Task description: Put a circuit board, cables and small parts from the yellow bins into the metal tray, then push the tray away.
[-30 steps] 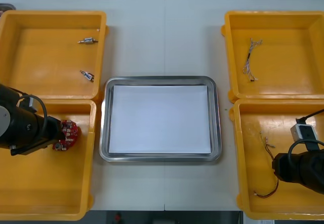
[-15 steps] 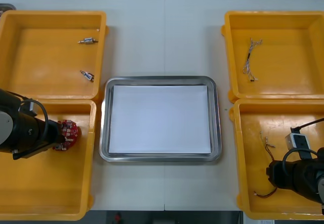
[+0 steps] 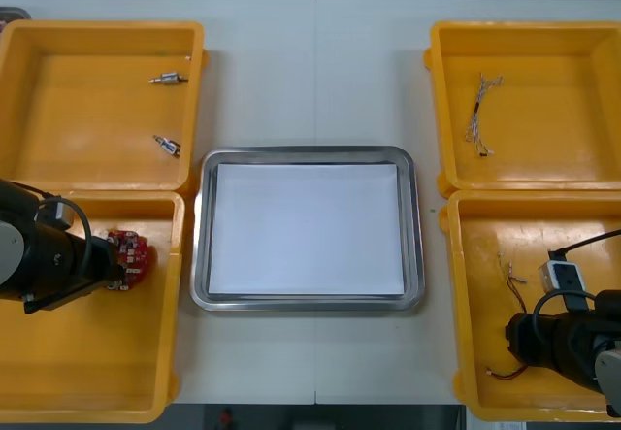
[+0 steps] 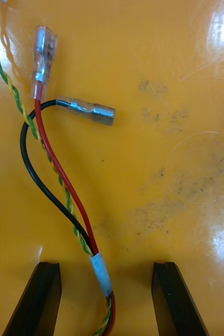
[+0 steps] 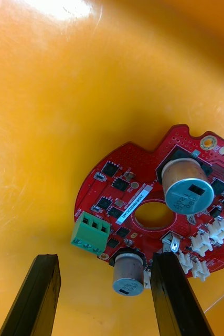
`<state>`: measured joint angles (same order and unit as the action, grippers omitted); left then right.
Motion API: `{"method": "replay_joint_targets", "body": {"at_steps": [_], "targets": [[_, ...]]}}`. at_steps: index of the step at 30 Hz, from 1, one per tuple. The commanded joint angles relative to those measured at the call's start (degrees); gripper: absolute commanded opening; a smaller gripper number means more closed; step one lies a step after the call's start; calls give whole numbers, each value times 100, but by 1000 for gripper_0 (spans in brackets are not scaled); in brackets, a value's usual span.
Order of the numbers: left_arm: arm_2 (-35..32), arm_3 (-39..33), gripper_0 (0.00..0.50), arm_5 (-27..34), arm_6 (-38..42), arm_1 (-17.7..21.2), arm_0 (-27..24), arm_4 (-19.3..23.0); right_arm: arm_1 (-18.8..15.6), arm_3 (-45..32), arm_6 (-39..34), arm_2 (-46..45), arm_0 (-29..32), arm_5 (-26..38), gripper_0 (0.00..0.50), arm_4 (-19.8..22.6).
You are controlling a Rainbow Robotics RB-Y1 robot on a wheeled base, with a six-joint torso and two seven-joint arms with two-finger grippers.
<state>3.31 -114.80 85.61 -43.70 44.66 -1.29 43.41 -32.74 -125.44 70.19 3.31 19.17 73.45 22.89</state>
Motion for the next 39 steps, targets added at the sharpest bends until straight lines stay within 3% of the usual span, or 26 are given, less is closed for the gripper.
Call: {"method": "replay_joint_targets", "body": {"at_steps": [1,2,3,4,5,6,8,9,18,24,29,36,39], "targets": [[64,-121,500,-45,196,-10,172,-25,66,-15,153,117,254,-33,500,66],[64,-121,500,-45,196,-10,172,-17,66,-15,144,117,262,-33,500,66],[64,-130,417,-45,196,-10,172,-25,66,-15,144,117,262,-33,489,75],[64,-130,200,-45,187,-10,172,-25,66,-15,144,108,280,-33,440,84],[64,-139,78,-45,178,-10,172,-25,66,-15,153,99,289,-33,400,84],[73,-147,4,-53,178,-10,172,-25,57,-15,162,99,306,-33,243,93],[64,-156,1,-45,178,-10,172,-25,66,-15,144,91,315,-33,30,110],[64,-165,0,-45,178,-10,172,-25,66,-15,135,91,315,-33,0,110],[-129,-420,2,254,213,-10,120,19,57,-182,197,-164,271,20,0,198],[-507,-833,0,940,213,-1,5,106,57,-806,179,-762,52,872,0,348],[-823,-1255,0,1414,204,-1,-118,212,-31,-1140,197,-1421,-300,1804,0,1024],[-973,-1879,0,2021,152,42,-425,370,-479,-1553,197,-2133,-792,2885,0,1912],[-929,-2063,0,2276,117,130,-671,651,-725,-1606,197,-2432,-1073,3404,0,2316]]}}
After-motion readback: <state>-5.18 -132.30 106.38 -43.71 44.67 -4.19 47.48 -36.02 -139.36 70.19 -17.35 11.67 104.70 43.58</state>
